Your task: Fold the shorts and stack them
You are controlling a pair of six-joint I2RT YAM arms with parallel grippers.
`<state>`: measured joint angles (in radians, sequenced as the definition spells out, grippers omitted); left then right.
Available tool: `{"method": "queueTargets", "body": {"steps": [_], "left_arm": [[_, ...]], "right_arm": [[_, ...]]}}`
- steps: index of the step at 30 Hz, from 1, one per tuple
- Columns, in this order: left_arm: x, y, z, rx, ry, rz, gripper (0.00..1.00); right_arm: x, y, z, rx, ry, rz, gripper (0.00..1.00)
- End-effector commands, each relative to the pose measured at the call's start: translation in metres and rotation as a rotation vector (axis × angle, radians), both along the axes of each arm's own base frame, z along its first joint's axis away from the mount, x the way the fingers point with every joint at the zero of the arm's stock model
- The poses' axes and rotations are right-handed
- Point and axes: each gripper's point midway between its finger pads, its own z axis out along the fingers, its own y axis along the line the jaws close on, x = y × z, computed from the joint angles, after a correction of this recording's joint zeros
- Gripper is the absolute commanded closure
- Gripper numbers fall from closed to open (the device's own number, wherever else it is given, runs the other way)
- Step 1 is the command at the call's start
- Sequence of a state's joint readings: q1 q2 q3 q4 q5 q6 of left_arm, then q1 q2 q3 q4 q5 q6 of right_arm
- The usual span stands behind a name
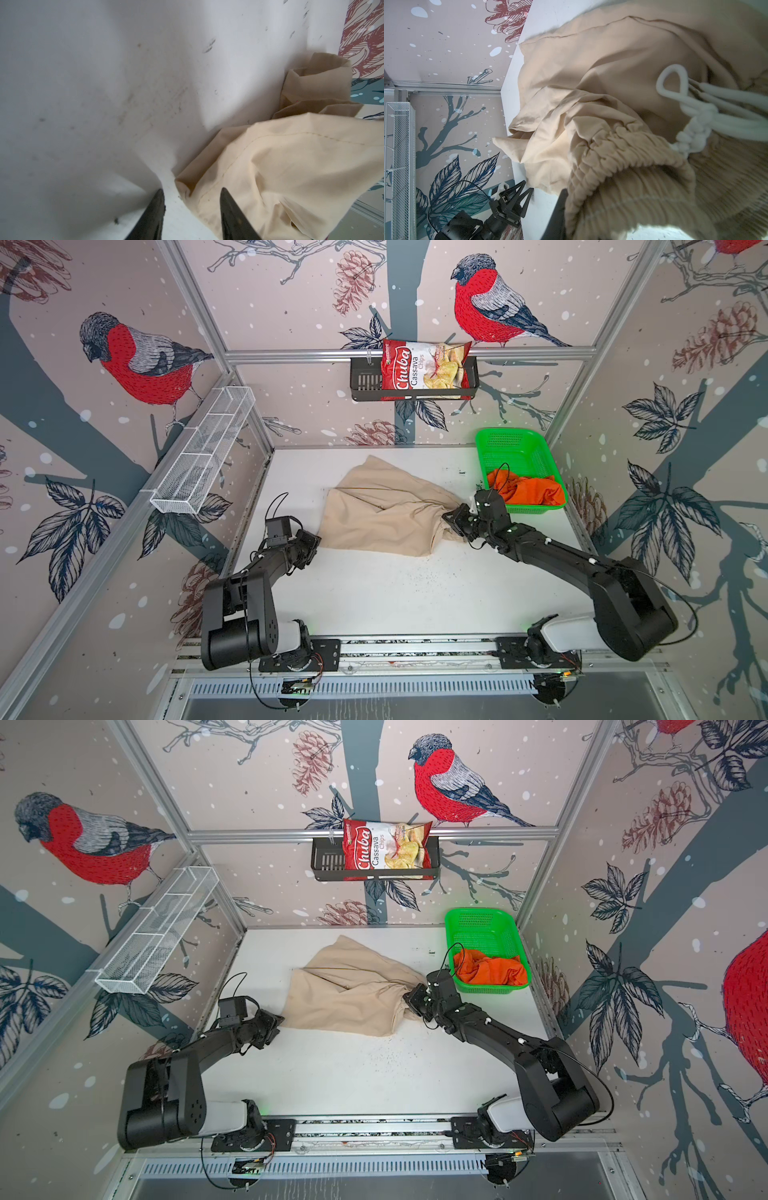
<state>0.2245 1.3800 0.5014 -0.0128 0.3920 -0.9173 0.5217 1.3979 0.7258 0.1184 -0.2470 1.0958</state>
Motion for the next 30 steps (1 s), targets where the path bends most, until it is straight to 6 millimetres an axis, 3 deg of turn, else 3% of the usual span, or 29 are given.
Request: {"method": "queueTargets", "body": {"steps": [1, 8, 11, 15, 17, 22, 25, 29, 30], "left_arm": [[0.007, 0.004, -0.002, 0.011, -0.01, 0.009, 0.54], [0.008, 0.001, -0.012, -0.005, 0.003, -0.007, 0.6], [0.009, 0.0, -0.012, -0.003, -0.005, -0.017, 0.72], [0.011, 0.001, -0.004, 0.015, -0.019, -0.033, 1.0], [0.012, 0.003, 0.005, 0.036, -0.034, -0.041, 1.0], [0.025, 0.008, 0.058, 0.112, -0.152, -0.076, 1.0], [0.035, 0.018, 0.105, 0.203, -0.233, -0.085, 1.0], [0.046, 0.034, 0.184, 0.377, -0.359, -0.104, 1.0], [0.047, 0.038, 0.205, 0.424, -0.39, -0.103, 1.0]], "right_arm": [[0.0, 0.0, 0.002, -0.002, -0.014, 0.004, 0.84], [0.003, 0.0, 0.003, -0.001, -0.017, -0.003, 0.84], [0.004, 0.001, 0.004, 0.002, -0.018, -0.003, 0.84], [0.006, 0.001, 0.008, 0.003, -0.027, -0.004, 0.84], [0.008, 0.001, 0.014, 0.003, -0.041, -0.007, 0.85], [0.019, 0.001, 0.054, 0.031, -0.132, -0.007, 0.89], [0.026, -0.005, 0.091, 0.033, -0.213, -0.001, 0.91], [0.033, -0.018, 0.145, 0.025, -0.333, 0.006, 0.93], [0.031, -0.022, 0.166, 0.037, -0.386, 0.009, 0.93]]}}
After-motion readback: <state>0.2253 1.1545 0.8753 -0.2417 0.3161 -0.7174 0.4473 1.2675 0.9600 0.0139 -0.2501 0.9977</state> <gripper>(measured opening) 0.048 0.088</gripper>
